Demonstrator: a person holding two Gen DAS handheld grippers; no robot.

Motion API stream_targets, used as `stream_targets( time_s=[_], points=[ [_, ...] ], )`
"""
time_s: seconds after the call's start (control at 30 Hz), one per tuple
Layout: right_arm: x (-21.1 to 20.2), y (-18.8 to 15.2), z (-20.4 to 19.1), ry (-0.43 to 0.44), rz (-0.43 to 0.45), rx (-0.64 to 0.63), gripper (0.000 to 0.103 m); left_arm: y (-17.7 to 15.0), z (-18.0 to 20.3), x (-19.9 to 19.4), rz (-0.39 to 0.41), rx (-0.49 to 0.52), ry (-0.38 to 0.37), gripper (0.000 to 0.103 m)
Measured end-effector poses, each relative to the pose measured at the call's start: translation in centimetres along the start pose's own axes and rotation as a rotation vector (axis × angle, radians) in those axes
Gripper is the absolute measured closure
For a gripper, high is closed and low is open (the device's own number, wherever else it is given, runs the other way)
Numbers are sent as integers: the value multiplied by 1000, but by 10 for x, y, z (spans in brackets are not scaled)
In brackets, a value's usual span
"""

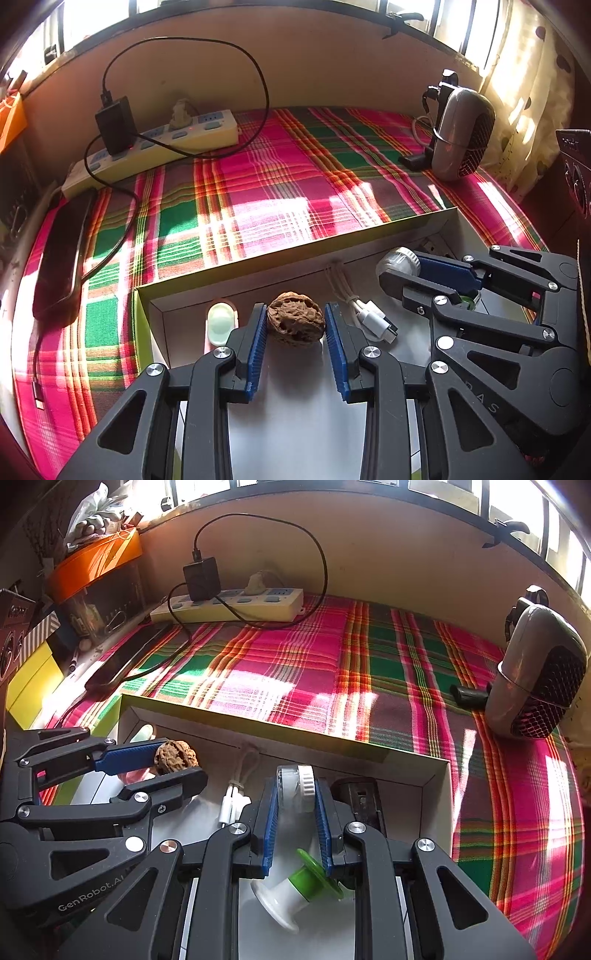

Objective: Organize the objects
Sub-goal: 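Carry the white cap with the right tool into the white box while the left carries the walnut, then open the right tool to set the white cap down while the left releases the walnut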

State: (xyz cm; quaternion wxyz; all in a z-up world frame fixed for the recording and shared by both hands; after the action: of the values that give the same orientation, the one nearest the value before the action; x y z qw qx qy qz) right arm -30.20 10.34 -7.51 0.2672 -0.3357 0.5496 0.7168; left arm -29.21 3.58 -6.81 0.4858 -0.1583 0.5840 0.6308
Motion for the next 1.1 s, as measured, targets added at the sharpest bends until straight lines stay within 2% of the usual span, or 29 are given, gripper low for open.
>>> stream_targets(
  time_s=[0.13,0.27,0.53,1.1],
  points=[
    [0,1,1,-6,3,6,82,0,-1,0,-1,-3,0,73],
    [-2,1,2,-3,7,10,74,0,-2,0,1,-7,1,73],
    [-7,2,5,-10,14,15,67,1,-3,-6,11,-13,5,72],
    [-38,0,6,-19,53,44,66,-5,2,-40,60,-30,2,72]
  ],
)
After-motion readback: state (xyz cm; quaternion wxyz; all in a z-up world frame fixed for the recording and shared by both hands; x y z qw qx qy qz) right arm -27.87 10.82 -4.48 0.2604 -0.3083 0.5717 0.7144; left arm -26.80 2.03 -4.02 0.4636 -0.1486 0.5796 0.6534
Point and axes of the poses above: each gripper's, at about its wrist camera, not at the fingertips, and x roughly the way its jaws point, z to its right, y to its top, the point moved 10 cm from there along x, roughly the way its jaws point, and after that the axes turned 14 degrees about -y, right-handed, at the moved point
